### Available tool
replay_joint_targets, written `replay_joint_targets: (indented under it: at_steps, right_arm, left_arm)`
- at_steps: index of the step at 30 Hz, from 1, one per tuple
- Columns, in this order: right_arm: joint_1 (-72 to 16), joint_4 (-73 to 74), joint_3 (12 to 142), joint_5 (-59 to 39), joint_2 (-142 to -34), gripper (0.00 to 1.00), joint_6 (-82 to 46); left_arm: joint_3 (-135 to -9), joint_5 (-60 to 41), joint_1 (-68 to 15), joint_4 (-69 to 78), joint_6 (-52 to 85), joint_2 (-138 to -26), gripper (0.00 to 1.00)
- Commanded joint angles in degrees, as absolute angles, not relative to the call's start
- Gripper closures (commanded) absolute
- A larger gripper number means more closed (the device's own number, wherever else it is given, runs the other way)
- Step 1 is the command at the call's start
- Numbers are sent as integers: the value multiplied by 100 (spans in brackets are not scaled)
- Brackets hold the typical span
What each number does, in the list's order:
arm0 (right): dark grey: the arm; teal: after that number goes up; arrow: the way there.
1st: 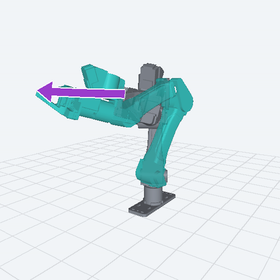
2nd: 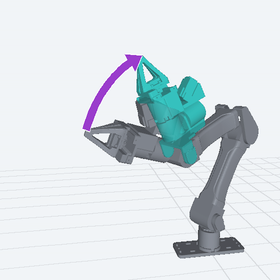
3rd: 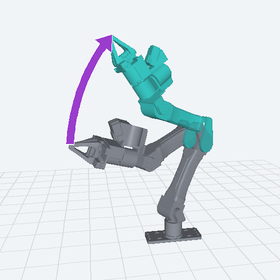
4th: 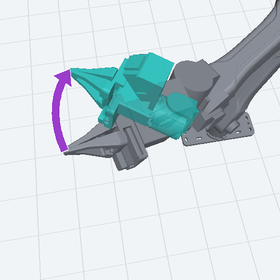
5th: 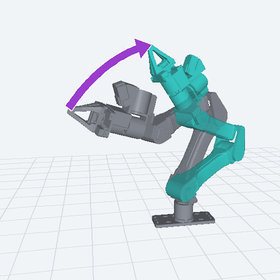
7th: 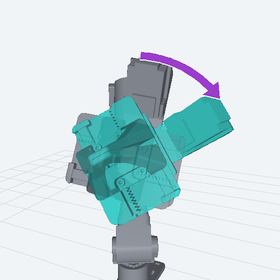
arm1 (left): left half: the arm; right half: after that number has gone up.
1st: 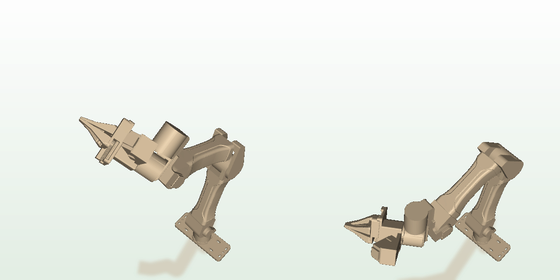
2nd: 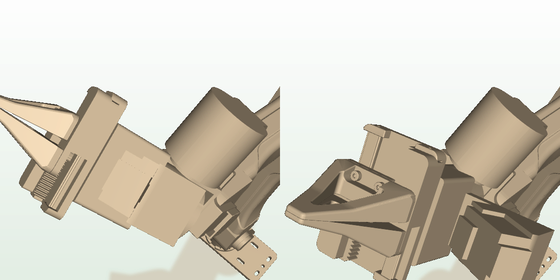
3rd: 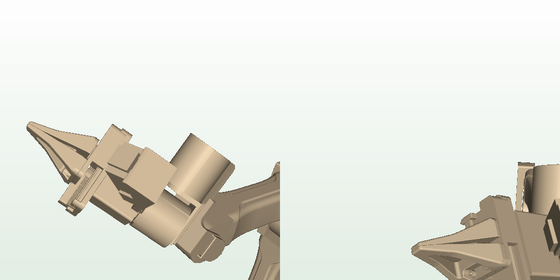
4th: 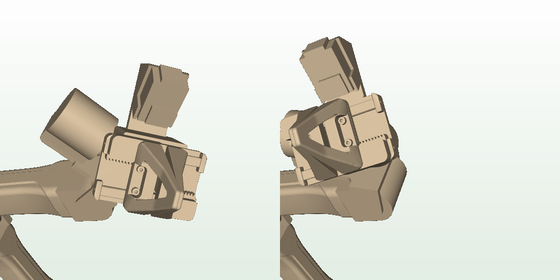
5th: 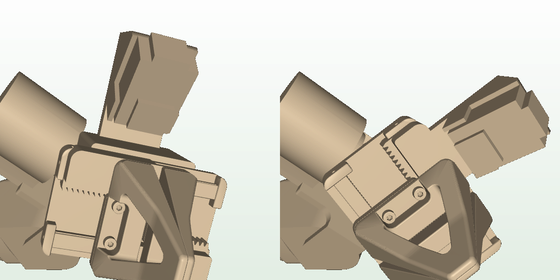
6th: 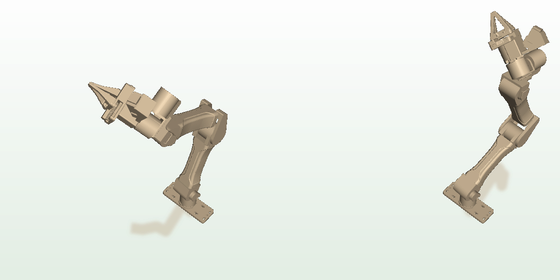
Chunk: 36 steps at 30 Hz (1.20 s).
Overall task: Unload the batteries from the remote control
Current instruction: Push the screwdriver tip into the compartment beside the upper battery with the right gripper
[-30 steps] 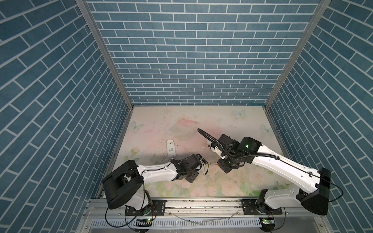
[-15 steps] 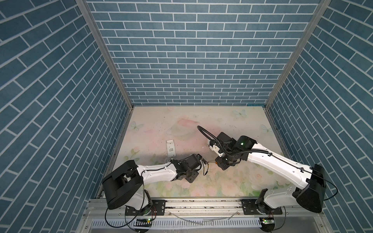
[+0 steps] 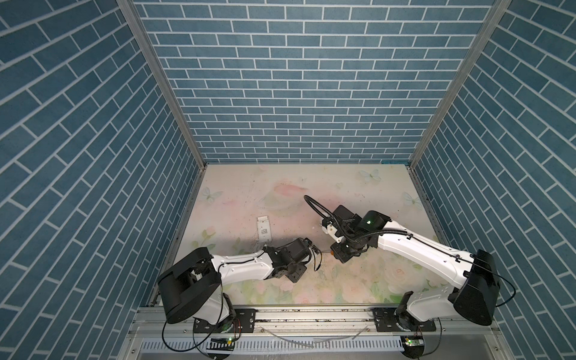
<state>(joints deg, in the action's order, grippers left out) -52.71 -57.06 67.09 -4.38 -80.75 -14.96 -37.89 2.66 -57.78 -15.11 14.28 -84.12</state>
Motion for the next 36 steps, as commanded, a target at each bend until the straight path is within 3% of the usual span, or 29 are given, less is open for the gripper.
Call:
replay_joint_targets:
  at_steps: [1, 20, 36]
  right_arm:
    - [-5195, -5610, 6512, -650, -8059, 100, -1383]
    - [-5114, -5669, 6469, -625, -8171, 100, -1466]
    - [-5368, -4787, 6032, -553, -7826, 100, -1843]
  left_arm:
    - [-3668, 105, -5810, -1600, 1363, -8415, 65]
    - [-3703, 48, -5807, -1643, 1355, -8420, 67]
    - [-3757, -78, -5808, -1556, 1275, -8543, 69]
